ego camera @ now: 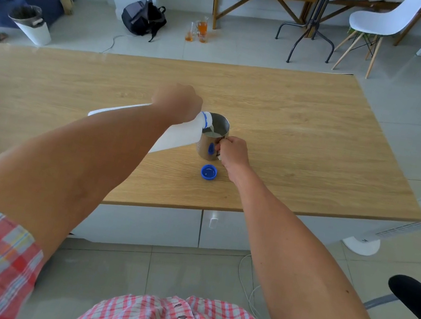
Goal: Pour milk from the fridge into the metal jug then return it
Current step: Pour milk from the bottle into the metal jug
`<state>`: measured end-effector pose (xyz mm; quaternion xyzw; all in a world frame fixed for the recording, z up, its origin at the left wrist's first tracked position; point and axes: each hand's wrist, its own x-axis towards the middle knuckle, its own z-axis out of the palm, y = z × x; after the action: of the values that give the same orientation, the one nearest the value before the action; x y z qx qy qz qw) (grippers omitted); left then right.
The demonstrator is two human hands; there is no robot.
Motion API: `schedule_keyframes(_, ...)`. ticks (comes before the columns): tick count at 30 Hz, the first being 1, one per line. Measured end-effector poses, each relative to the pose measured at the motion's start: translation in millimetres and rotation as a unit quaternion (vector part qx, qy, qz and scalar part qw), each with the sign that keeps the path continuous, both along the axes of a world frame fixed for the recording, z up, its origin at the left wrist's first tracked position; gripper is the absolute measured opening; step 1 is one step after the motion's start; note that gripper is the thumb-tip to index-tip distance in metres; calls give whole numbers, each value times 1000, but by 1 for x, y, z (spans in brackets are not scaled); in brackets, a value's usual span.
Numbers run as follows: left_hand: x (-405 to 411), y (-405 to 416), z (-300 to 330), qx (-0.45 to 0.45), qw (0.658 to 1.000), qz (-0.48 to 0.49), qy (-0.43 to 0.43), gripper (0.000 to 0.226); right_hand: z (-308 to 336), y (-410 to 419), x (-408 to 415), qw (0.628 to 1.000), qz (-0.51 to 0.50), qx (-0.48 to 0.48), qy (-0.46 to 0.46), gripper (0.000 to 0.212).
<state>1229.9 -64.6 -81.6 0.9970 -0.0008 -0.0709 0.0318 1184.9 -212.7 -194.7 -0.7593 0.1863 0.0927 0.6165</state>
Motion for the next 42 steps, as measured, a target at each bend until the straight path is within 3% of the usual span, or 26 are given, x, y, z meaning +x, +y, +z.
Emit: schedule_keyframes(42,2,-1,0,1,1000,5,0,25,-3,0,2,1000,-4,-1,0,25)
